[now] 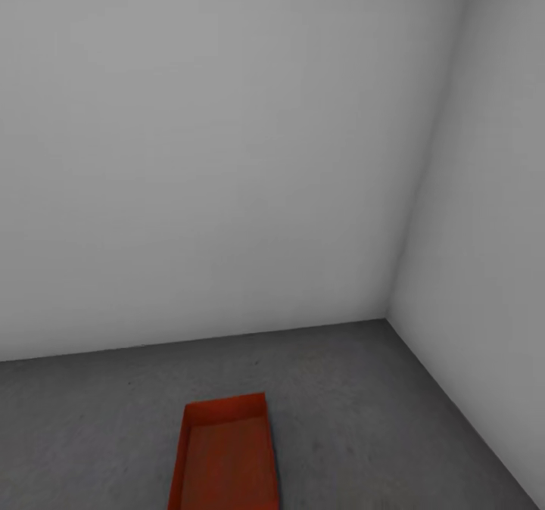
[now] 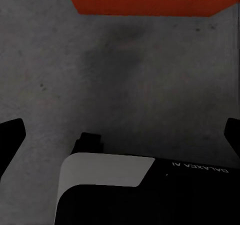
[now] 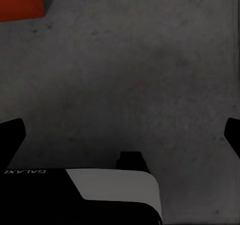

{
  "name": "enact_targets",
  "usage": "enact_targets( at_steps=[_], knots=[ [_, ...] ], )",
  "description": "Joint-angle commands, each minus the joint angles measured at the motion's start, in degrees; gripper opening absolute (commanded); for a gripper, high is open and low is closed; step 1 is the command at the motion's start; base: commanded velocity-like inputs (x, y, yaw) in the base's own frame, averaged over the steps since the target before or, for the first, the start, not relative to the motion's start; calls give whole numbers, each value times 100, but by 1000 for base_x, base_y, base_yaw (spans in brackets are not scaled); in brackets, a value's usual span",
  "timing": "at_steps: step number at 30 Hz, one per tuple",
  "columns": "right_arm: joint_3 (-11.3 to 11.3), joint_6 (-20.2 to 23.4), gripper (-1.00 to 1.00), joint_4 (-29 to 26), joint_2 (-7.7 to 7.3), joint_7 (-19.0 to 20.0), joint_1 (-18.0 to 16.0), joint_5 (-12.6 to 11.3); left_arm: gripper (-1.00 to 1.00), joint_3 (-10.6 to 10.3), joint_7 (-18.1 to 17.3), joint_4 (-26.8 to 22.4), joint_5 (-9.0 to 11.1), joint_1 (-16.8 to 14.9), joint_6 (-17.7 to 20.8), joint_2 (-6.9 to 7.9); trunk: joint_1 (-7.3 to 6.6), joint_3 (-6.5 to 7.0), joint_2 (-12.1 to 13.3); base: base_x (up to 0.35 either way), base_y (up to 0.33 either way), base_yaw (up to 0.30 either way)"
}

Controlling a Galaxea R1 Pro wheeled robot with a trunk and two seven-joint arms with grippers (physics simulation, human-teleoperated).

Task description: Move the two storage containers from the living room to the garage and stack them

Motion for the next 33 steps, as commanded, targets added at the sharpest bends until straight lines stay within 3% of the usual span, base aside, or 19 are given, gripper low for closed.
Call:
enact_targets(
  at_steps=[1,9,14,17,21,33],
  knots=[
    [47,-26,100,18,5,-2,-7,-51,100,-2,9,-4,46,-2,21,0,0,-6,-4,0,0,-242],
    [47,-31,100,18,-6,2,-7,-51,100,-18,9,-4,38,-2,21,-8,0,-6,-4,0,0,-242],
    [49,-3,100,18,-166,48,-7,-51,100,-20,9,-2,35,-2,21,-7,0,-6,-4,0,0,-242],
    [54,79,100,18,-225,391,24,-29,100,-20,2,3,29,-2,24,-9,0,-6,-4,0,0,-237],
    [56,242,100,18,-228,625,252,-9,100,-20,-3,5,28,1,29,-17,0,-6,-4,0,0,-224],
    [56,147,100,18,-216,626,538,-7,100,-20,-35,5,21,143,21,-15,0,25,-4,0,0,-219]
  ],
)
